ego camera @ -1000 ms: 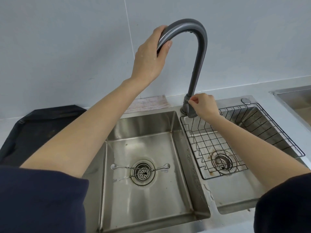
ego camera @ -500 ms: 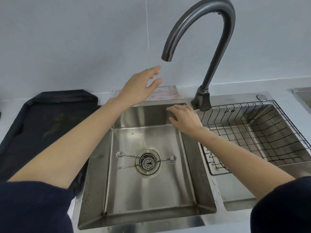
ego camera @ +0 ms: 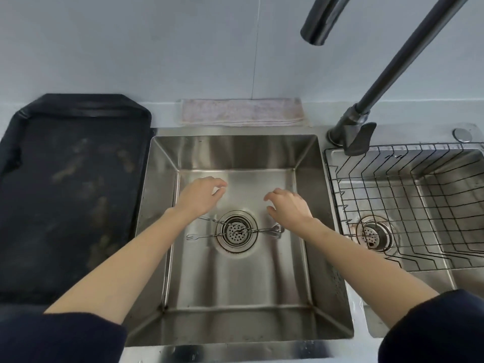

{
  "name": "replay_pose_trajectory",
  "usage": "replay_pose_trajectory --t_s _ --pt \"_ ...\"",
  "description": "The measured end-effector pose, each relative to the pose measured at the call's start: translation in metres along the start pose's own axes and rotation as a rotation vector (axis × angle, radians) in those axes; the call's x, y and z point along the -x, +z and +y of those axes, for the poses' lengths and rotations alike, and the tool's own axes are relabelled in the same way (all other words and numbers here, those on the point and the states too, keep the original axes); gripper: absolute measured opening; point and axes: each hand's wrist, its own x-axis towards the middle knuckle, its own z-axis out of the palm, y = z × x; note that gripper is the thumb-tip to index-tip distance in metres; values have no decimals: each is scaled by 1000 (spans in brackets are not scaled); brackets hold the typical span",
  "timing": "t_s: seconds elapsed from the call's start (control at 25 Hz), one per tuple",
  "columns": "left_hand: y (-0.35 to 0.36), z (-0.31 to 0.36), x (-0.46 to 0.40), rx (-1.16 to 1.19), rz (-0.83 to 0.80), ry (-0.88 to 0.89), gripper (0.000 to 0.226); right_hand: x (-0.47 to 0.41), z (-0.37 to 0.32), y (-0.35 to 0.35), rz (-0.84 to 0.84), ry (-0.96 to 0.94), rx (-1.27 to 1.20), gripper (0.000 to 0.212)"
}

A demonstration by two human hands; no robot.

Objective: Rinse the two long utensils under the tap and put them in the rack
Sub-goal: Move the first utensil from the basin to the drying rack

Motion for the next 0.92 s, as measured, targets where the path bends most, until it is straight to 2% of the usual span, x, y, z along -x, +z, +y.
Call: replay_pose_trajectory --t_s 0.36,0.56,0.92 --pt "81 -47 10 -176 -243 -119 25 -18 -2 63 -195 -16 50 32" --pt "103 -58 15 -219 -250 -140 25 -24 -1 85 -193 4 36 31" --pt "114 -58 14 -305 -168 -141 25 -28 1 98 -125 39 -22 29"
